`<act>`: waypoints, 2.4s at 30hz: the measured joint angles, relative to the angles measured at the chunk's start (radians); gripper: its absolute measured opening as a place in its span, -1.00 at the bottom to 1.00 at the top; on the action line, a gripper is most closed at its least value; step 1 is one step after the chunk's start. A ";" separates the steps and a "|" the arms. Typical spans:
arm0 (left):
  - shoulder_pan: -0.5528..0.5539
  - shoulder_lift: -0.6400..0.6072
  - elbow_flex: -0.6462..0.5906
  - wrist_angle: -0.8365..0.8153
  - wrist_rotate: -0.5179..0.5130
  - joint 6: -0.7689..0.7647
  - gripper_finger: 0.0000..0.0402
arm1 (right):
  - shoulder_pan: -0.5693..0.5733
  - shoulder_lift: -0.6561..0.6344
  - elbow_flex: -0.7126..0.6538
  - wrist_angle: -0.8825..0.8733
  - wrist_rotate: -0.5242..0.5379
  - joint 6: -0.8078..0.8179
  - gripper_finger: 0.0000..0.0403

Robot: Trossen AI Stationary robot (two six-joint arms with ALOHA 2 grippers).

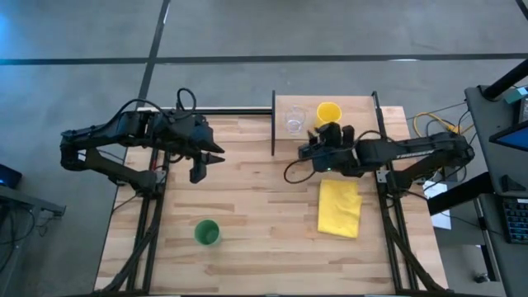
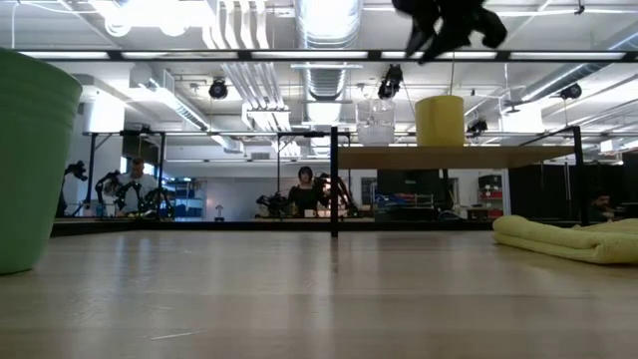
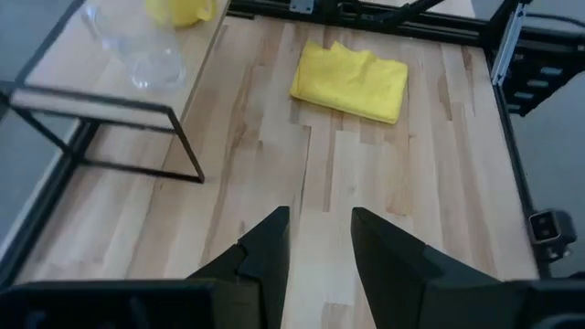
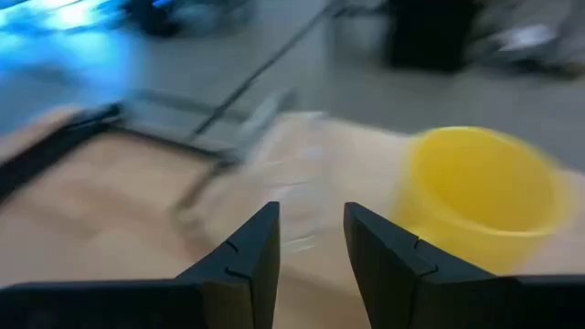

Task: Stack small to large cups/mugs on shelf
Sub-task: Put the green cup on the shelf

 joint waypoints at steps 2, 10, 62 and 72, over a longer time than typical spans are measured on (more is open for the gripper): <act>0.000 0.000 0.000 -0.022 0.001 -0.067 -0.48 | 0.024 0.000 0.064 0.001 -0.102 -0.029 -0.41; -0.070 0.011 -0.004 -0.169 0.104 -0.288 -0.48 | 0.142 0.000 0.246 0.022 -0.397 -0.106 -0.40; -0.399 0.247 -0.439 0.006 0.194 -0.467 -0.97 | 0.276 0.205 0.245 0.357 -0.843 -0.622 -0.43; -0.239 0.248 -0.362 0.280 0.157 -0.502 -0.99 | 0.269 0.240 0.245 0.380 -0.840 -0.795 -0.46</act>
